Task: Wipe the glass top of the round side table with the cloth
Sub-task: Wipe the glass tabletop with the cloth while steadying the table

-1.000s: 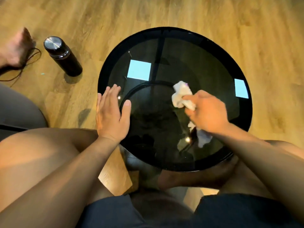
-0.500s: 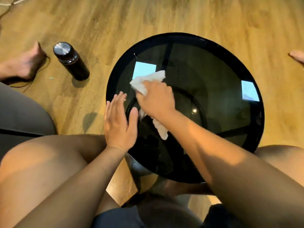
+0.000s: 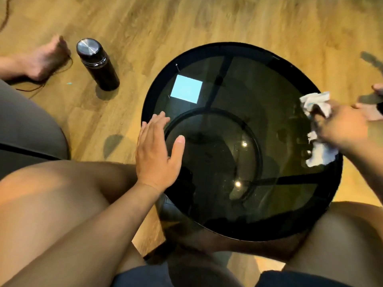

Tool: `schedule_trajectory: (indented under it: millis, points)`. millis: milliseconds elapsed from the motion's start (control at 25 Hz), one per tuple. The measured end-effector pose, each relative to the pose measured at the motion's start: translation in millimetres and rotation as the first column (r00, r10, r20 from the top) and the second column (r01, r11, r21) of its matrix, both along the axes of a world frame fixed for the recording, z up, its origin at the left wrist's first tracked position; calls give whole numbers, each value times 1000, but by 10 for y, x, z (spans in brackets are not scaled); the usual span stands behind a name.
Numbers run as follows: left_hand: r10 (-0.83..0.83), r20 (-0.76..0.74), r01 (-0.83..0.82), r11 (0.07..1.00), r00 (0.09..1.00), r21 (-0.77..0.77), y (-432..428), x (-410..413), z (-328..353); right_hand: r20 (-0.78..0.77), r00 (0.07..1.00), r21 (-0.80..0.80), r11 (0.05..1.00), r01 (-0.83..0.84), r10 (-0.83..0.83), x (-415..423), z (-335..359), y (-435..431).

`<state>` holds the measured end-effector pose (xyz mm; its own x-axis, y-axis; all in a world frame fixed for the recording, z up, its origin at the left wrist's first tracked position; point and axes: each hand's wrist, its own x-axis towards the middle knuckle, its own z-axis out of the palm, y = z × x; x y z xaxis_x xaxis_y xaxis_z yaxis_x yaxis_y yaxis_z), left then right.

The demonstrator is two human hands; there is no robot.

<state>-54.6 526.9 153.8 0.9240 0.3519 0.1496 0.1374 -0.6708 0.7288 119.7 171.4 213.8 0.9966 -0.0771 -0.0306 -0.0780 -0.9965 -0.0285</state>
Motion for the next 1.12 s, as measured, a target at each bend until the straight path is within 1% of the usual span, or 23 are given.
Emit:
schedule_trajectory:
  millis: [80, 120, 160, 200, 320, 360, 440, 520, 560, 600, 640, 720, 760, 840, 880, 920, 1000, 1040, 1120]
  points:
    - [-4, 2, 4, 1000, 1000, 11, 3, 8, -3, 66, 992, 73, 992, 100, -105, 151, -43, 212]
    - [-10, 1, 10, 1000, 1000, 12, 5, 7, 0, 85, 990, 123, 987, 101, -112, 170, -81, 410]
    - [-17, -2, 17, 1000, 1000, 8, 3, 4, 9, 86, 993, 172, 983, 69, -85, 156, -101, 649]
    - [-21, -4, 21, 1000, 1000, 4, 5, 6, 15, 87, 996, 187, 982, -1, -15, 154, -128, 928]
    - [-29, -2, 29, 1000, 1000, 13, 4, 14, 8, 45, 974, 145, 963, -226, 221, -30, -231, 1892]
    - [-28, 2, 28, 999, 1000, 18, 9, 13, 1, 31, 949, 174, 933, -314, 314, -168, -235, 2252]
    - [-16, 7, 16, 999, 1000, 28, -1, 14, 14, -12, 859, 269, 829, -490, 511, -461, -171, 2811]
    - [-10, 5, 10, 999, 1000, 37, -3, 20, 25, -47, 755, 337, 722, -605, 654, -560, -115, 2940]
    - [-17, 0, 17, 998, 1000, 53, -11, 25, 32, -47, 743, 340, 710, -617, 668, -519, -93, 2824]
    - [-20, -9, 21, 998, 1000, 62, -8, 25, 30, -41, 770, 323, 738, -593, 637, -436, -97, 2627]
    - [-19, -15, 20, 998, 1000, 59, -2, 26, 30, -43, 819, 289, 792, -538, 572, -344, -100, 2367]
    - [-21, -19, 22, 998, 1000, 53, -5, 17, 35, -29, 921, 197, 906, -375, 388, -87, -119, 1670]
    - [-21, -19, 22, 998, 1000, 58, -12, 10, 39, -19, 954, 128, 947, -296, 300, 36, -130, 1252]
    - [-18, -12, 19, 998, 1000, 64, -11, 9, 46, -27, 991, -8, 992, -128, 127, 176, -75, 500]
    - [-21, -8, 21, 998, 1000, 62, -12, 8, 43, -17, 999, -38, 998, -39, 39, 211, -44, 220]
    - [-23, -2, 23, 998, 1000, 57, -12, 9, 38, 8, 999, -26, 999, 43, -43, 240, -25, 54]
    - [-22, 15, 21, 998, 1000, 54, 0, 10, 19, 47, 985, 31, 986, 166, -167, 330, -11, 162]
    - [-20, 22, 19, 998, 1000, 53, 4, 12, 11, 59, 982, 72, 982, 175, -180, 378, -15, 376]
    - [-17, 16, 16, 998, 1000, 55, 9, 15, -7, 60, 995, 145, 987, 75, -84, 416, -40, 1008]
